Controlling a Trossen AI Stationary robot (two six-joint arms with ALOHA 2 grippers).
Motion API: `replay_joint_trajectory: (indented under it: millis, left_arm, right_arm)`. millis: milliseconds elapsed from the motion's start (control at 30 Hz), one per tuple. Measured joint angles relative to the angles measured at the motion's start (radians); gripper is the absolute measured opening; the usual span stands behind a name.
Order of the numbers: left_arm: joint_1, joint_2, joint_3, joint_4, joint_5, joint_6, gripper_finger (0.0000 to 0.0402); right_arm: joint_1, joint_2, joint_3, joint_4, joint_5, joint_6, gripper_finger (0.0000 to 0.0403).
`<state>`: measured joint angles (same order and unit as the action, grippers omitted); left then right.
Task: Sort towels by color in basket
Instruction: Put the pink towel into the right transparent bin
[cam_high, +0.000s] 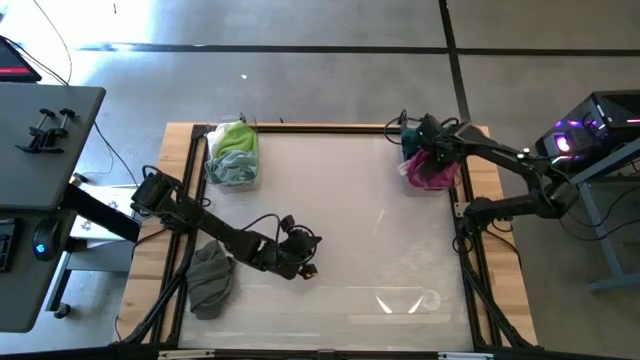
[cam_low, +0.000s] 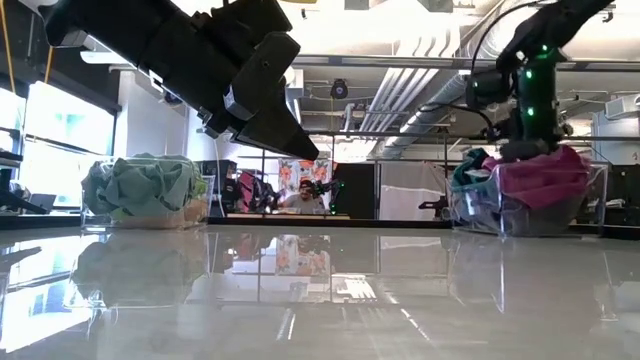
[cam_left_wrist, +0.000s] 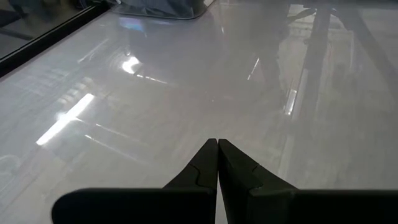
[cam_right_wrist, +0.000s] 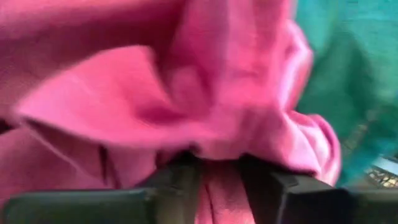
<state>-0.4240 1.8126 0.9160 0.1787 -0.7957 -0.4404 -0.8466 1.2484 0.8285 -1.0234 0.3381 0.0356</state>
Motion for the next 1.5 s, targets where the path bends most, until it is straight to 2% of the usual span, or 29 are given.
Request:
replay_joint_trajectory:
  millis: [100, 200, 533, 600, 733, 867, 1133, 1233, 1433, 1500]
  left_arm:
    - [0.0, 0.0, 0.0, 0.0, 0.0, 0.0, 0.0]
    - [0.0, 0.0, 0.0, 0.0, 0.0, 0.0, 0.0]
    - [0.0, 0.0, 0.0, 0.0, 0.0, -0.001, 0.0]
    - [0.001, 0.0, 0.0, 0.0, 0.0, -0.003, 0.0]
    - [0.001, 0.0, 0.0, 0.0, 0.0, -0.003, 0.0]
    - [0.001, 0.0, 0.0, 0.005, 0.0, -0.004, 0.0]
    - [0.001, 0.0, 0.0, 0.007, 0.0, -0.003, 0.0]
    - [0.001, 0.0, 0.0, 0.007, 0.0, -0.003, 0.0]
    - [0.005, 0.0, 0.0, 0.007, 0.0, -0.003, 0.0]
    - [0.005, 0.0, 0.0, 0.007, 0.0, -0.003, 0.0]
  right_arm:
    - [0.01, 0.0, 0.069, -0.063, 0.002, 0.021, 0.0127]
    - [0.032, -0.002, 0.133, -0.107, 0.003, 0.043, 0.0134]
    - [0.145, -0.108, 0.236, -0.239, 0.127, 0.161, 0.0113]
    - [0.165, -0.134, 0.237, -0.25, 0.108, 0.174, 0.0107]
    - [0.209, -0.159, 0.236, -0.283, -0.014, 0.2, 0.0092]
    - [0.236, -0.164, 0.174, -0.285, -0.107, 0.201, 0.0076]
    - [0.239, -0.163, 0.007, -0.182, -0.091, 0.19, 0.0047]
    - [0.239, -0.163, 0.026, -0.178, -0.091, 0.186, 0.004]
    - [0.245, -0.194, 0.167, -0.201, -0.122, 0.14, 0.0031]
    - [0.246, -0.217, 0.211, -0.204, -0.095, 0.162, 0.0028]
